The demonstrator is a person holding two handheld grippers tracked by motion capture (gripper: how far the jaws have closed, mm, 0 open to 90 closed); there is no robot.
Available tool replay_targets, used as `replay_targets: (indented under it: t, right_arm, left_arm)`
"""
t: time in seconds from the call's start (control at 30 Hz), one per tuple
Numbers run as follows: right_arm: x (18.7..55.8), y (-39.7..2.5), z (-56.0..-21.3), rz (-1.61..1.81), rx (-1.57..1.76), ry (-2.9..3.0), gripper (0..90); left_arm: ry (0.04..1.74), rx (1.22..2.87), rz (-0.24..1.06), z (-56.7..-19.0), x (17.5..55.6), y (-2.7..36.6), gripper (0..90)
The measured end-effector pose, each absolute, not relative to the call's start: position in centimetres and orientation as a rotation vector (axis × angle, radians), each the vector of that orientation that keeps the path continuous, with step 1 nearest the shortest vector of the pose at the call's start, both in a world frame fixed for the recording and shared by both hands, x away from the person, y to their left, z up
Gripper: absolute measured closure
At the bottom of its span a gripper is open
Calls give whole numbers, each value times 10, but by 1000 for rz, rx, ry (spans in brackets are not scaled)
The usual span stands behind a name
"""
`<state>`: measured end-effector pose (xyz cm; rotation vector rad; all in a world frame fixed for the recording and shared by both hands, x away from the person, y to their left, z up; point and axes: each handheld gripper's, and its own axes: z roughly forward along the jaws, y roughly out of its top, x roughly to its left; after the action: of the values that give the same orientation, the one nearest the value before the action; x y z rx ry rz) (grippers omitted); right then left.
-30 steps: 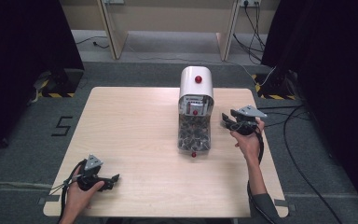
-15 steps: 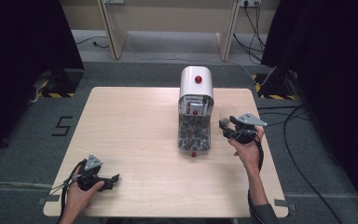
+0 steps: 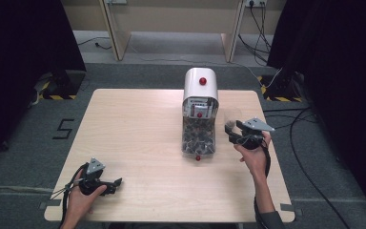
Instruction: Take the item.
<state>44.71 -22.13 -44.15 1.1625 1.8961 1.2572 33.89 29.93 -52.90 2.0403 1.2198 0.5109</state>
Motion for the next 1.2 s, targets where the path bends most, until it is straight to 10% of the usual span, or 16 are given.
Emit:
replay_targets:
  t: [1.2]
  right_arm:
    - [419, -224, -449, 1254, 1174, 1933, 391]
  left_arm:
    - [1217, 2045, 512, -529, 338, 300, 0]
